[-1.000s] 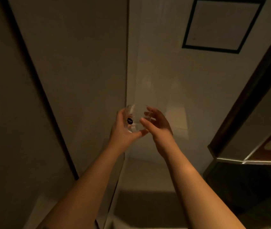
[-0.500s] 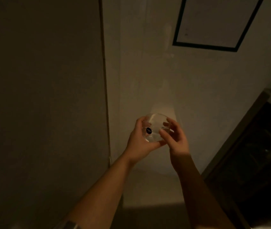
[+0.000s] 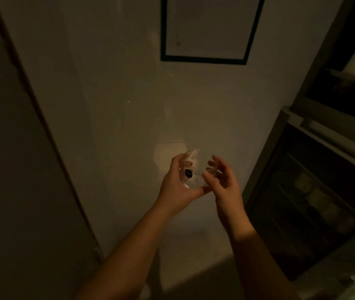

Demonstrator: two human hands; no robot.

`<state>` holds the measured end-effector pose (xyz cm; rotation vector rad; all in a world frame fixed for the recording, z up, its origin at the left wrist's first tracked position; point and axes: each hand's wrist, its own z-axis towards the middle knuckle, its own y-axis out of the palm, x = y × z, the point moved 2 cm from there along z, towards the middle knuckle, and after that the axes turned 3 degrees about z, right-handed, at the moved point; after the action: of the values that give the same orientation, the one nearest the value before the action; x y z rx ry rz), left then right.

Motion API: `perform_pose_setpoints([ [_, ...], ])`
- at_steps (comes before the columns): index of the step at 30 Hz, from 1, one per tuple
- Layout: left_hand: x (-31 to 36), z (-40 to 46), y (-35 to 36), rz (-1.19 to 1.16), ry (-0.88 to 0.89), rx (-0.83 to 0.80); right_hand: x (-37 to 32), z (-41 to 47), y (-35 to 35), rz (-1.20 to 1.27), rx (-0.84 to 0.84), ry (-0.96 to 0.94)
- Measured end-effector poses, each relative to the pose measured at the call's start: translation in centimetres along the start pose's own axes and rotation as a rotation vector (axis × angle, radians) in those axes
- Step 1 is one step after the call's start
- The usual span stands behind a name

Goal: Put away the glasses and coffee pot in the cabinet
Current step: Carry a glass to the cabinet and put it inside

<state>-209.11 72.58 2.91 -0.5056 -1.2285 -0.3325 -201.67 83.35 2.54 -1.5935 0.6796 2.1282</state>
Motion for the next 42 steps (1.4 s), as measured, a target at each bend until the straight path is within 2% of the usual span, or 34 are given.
perform_pose_setpoints([
  [7,-2.2,4.9,5.6,-0.075,0.008,-0.195,1.3,2.4,-4.5,-0.072,0.210,-0.041],
  [15,-3.2,10.3,15.1,-0.141,0.059,-0.569,1.0,3.8,-11.4,-0.151,0.496,-0.135],
  [25,-1.8,14.9,24.1,-0.237,0.154,-1.022,0.8,5.1,-16.5,-0.281,0.959,-0.160],
  [34,2.1,21.0,26.8,-0.297,0.203,-1.240,-3.1,10.1,-16.4,-0.337,1.154,-0.155],
  [42,5.5,25.7,29.5,-0.345,0.262,-1.291,-6.3,14.6,-18.0,-0.400,1.199,-0.182],
])
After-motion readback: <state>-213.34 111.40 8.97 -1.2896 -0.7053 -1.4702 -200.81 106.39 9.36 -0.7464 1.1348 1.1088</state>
